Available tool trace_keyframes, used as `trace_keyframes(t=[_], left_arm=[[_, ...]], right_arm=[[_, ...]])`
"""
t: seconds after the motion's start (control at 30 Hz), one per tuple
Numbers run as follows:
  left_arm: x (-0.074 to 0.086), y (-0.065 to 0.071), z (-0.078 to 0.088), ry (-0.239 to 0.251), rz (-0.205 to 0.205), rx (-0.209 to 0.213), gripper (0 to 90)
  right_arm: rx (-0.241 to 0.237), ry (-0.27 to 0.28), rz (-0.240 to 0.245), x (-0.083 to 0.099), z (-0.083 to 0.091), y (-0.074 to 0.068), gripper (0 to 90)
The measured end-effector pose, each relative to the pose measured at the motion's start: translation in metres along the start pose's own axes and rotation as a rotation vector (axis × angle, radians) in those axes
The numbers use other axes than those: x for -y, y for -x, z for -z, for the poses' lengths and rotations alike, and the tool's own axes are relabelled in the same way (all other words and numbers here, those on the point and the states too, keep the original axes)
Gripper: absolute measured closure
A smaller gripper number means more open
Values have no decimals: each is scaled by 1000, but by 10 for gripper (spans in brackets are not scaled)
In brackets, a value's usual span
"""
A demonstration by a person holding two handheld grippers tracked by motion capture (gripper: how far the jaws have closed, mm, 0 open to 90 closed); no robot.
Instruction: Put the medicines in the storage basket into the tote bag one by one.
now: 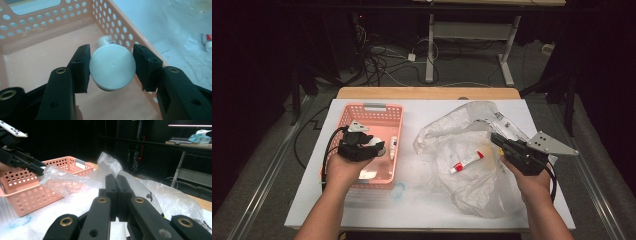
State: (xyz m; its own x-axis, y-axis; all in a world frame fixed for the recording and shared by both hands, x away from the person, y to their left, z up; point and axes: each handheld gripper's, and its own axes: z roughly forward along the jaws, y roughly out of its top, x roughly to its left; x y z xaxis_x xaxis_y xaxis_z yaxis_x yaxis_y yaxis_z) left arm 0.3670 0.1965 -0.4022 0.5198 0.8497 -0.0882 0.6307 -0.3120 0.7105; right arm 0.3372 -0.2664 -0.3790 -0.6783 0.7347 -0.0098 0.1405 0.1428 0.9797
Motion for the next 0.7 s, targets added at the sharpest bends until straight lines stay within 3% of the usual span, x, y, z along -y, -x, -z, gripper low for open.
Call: trace_keyframes(t=[0.2,0.43,0.6,0.7], left_arm=[[12,12,8,55,-1,20,490],[18,27,20,107,-32,40,490],[19,37,26,127,-52,69,490],[18,43,28,128,-72,53,490]], right_arm=[[2,-3,0,0,0,-1,900],[-2,-6,6,1,-1,-1,900],[-4,-6,3,0,-1,-2,900],[-5,-6,-1,0,-1,-2,900]])
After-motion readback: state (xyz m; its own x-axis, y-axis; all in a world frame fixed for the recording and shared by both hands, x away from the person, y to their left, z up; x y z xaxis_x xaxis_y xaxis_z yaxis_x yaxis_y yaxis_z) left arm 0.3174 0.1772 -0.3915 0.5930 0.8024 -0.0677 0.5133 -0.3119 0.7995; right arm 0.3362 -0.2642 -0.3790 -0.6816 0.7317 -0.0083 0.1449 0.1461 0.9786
